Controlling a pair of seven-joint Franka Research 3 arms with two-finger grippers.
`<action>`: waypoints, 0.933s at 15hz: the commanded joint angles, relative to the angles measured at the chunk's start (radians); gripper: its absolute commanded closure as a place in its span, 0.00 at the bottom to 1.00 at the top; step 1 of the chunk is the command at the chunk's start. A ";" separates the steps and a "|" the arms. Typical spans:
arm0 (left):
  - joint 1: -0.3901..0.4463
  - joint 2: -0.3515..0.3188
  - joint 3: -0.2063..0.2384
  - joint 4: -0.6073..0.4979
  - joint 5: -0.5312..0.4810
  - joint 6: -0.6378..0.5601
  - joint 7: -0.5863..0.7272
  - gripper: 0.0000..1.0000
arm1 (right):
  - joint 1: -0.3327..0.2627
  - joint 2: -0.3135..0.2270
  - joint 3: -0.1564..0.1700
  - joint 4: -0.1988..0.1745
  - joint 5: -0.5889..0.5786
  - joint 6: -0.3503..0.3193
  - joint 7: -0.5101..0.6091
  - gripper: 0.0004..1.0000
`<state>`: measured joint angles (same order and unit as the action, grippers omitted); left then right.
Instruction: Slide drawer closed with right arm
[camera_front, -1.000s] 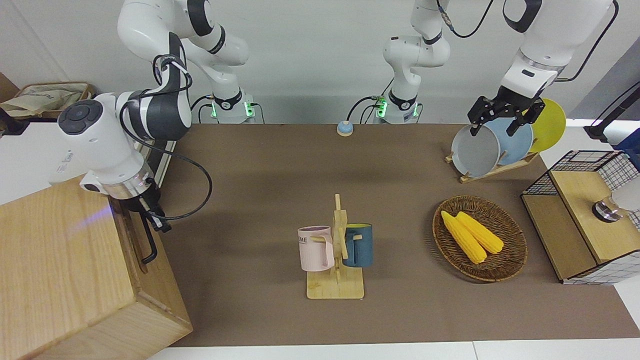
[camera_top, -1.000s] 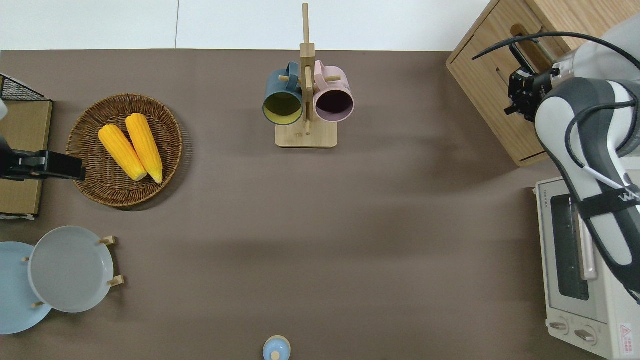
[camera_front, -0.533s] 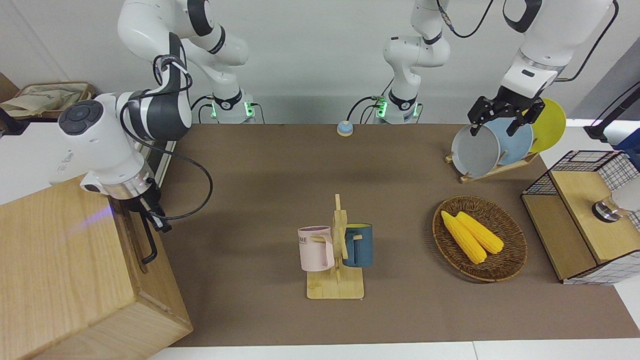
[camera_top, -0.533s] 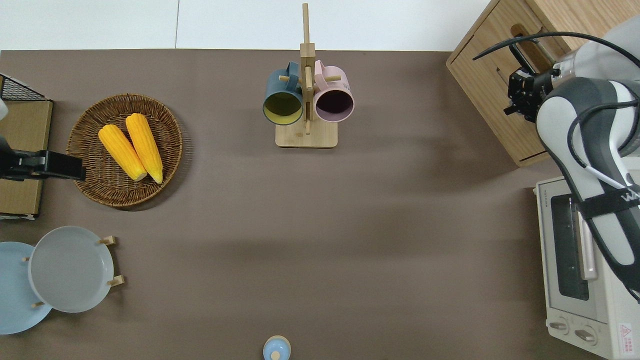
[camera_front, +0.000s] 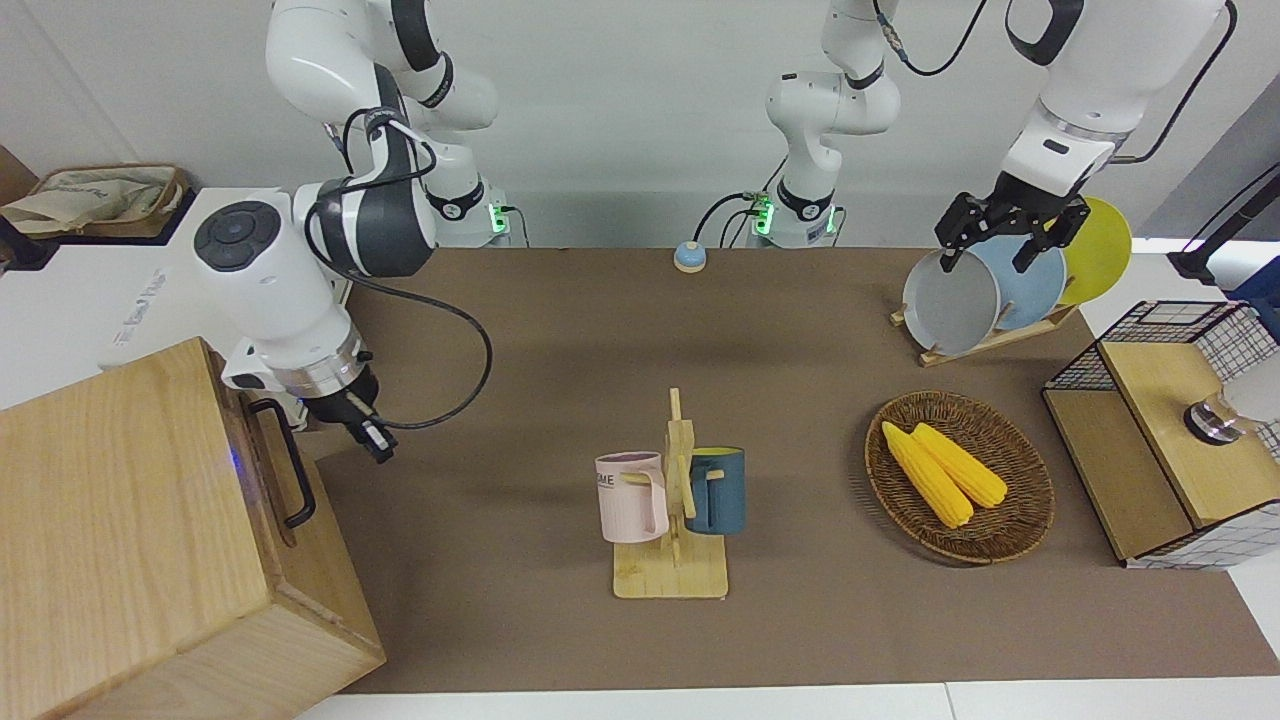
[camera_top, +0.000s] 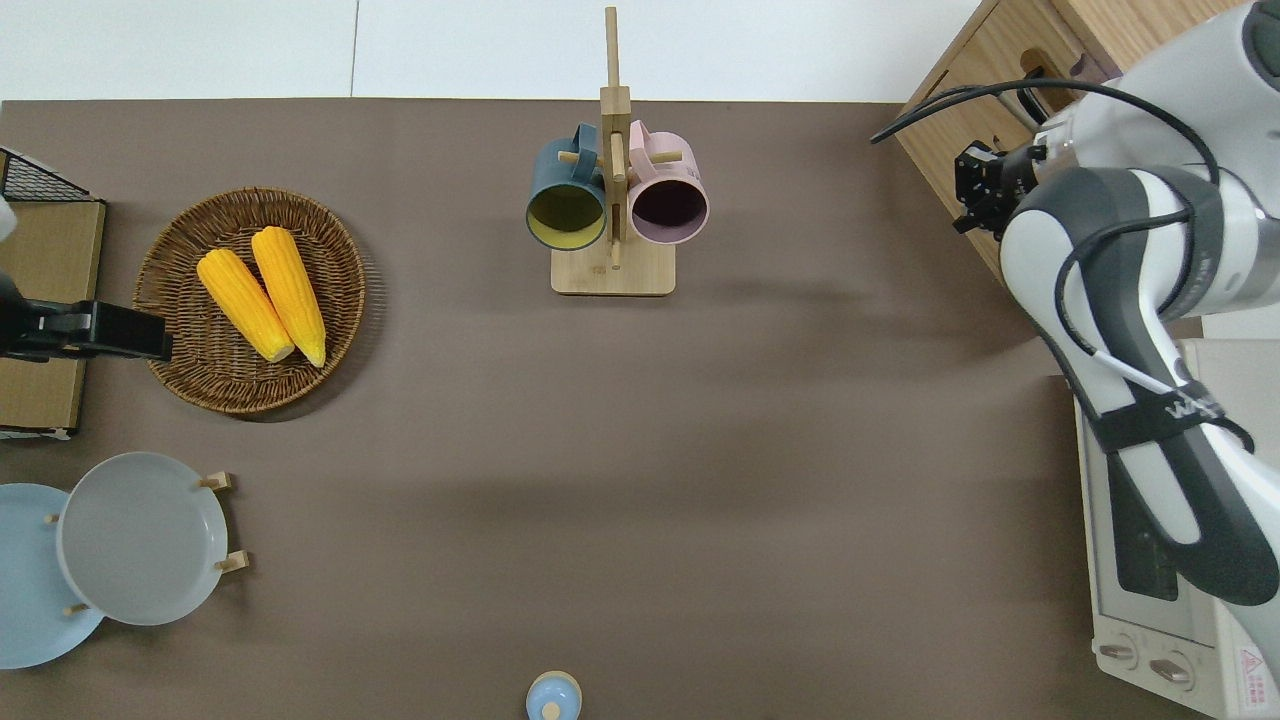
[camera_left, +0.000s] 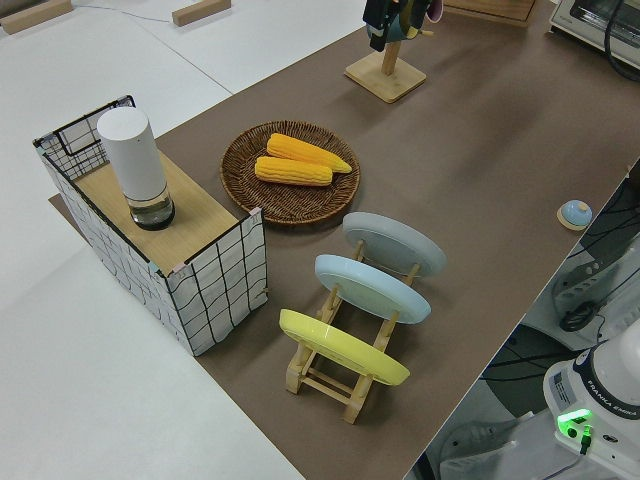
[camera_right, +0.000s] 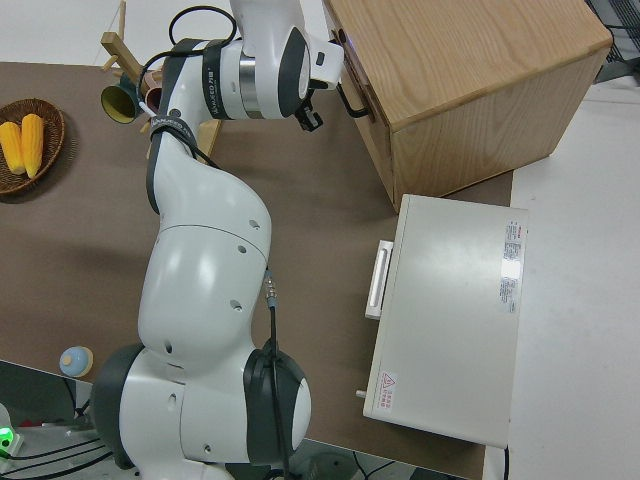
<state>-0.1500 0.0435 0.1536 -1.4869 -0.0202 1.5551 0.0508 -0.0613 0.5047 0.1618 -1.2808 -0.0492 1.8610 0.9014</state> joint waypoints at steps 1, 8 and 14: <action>-0.017 0.013 0.017 0.020 0.012 0.000 0.008 0.00 | 0.053 -0.041 -0.040 0.001 -0.006 -0.031 -0.094 1.00; -0.017 0.013 0.017 0.020 0.012 0.000 0.008 0.00 | 0.187 -0.172 -0.189 -0.049 0.015 -0.160 -0.361 1.00; -0.017 0.013 0.017 0.020 0.012 0.000 0.008 0.00 | 0.250 -0.329 -0.269 -0.110 0.052 -0.264 -0.629 1.00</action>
<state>-0.1500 0.0435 0.1536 -1.4869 -0.0202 1.5551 0.0508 0.1670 0.2761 -0.0701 -1.2990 -0.0457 1.6051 0.4002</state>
